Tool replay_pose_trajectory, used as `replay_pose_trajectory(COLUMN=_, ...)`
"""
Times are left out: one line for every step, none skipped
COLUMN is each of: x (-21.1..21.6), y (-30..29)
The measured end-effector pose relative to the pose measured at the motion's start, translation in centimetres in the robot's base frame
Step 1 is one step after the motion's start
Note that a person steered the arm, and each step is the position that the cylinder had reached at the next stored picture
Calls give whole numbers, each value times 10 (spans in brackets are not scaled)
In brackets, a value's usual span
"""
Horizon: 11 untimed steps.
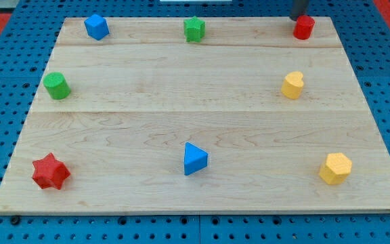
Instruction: Move the blue triangle to the top right
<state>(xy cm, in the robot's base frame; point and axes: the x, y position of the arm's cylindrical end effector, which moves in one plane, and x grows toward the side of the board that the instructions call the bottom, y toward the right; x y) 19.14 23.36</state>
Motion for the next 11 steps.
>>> replay_pose_trajectory(x=15, y=37)
replay_pose_trajectory(x=30, y=-35)
replay_pose_trajectory(x=69, y=-107)
replay_pose_trajectory(x=141, y=-166)
replay_pose_trajectory(x=188, y=-239)
replay_pose_trajectory(x=233, y=-169)
replay_pose_trajectory(x=323, y=-171)
replay_pose_trajectory(x=379, y=-219)
replay_pose_trajectory(x=347, y=-293)
replay_pose_trajectory(x=285, y=-290)
replay_pose_trajectory(x=233, y=-273)
